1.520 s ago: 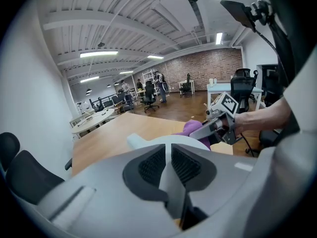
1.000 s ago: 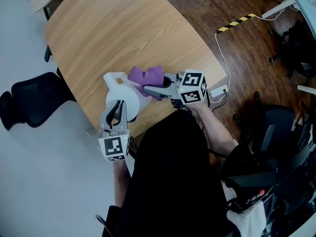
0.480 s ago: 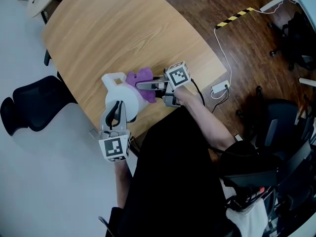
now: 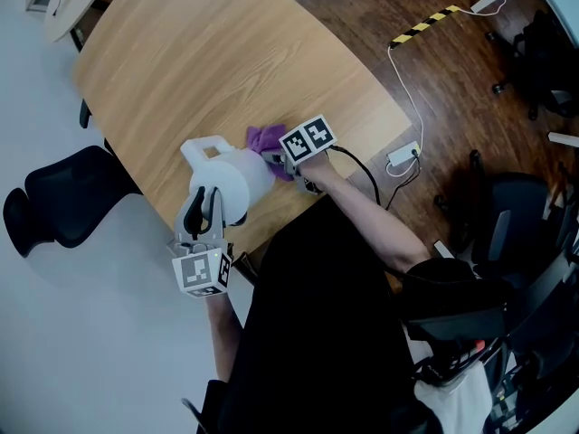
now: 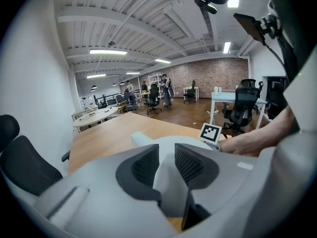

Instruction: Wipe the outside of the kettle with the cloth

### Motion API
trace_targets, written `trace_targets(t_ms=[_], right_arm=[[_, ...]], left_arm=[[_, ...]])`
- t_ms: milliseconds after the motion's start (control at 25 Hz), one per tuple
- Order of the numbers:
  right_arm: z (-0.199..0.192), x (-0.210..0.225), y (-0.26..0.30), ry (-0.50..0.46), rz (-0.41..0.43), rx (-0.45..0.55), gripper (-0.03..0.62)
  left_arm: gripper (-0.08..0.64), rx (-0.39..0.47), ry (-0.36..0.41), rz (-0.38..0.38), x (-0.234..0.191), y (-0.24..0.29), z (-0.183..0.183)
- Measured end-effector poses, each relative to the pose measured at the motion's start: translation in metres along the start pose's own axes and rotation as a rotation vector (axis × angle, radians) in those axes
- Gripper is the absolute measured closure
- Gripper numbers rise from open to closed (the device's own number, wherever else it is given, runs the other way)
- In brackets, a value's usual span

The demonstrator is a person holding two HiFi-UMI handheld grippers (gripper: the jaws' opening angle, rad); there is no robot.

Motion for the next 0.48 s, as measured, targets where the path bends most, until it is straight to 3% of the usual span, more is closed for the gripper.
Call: trace_targets(t_ms=[120, 280, 400, 480], right_arm=[[0.015, -0.003, 0.017, 0.007, 0.111, 0.059, 0.572], [0.038, -0.014, 0.057, -0.149, 0.124, -0.021, 0.571], [0.047, -0.028, 0.042, -0.15, 0.191, -0.005, 0.571], [0.055, -0.061, 0.007, -0.119, 0.314, 0.039, 0.571]], left_arm=[[0.384, -0.031, -0.03, 0.02, 0.004, -0.004, 0.001], [0.403, -0.103, -0.074, 0.044, 0.016, -0.013, -0.002], [0.4, -0.097, -0.025, 0.027, 0.016, -0.017, 0.007], [0.4, -0.071, 0.035, -0.011, 0.011, -0.013, 0.013]])
Point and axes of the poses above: the fingertips, and each gripper's own axes: y forward along the fingers, x to its right, z out of its top, the point moved 7 cm from there along -y, backward along the fingers, and after that the axes turned 8 degrees about z, right-handed, at the moved point
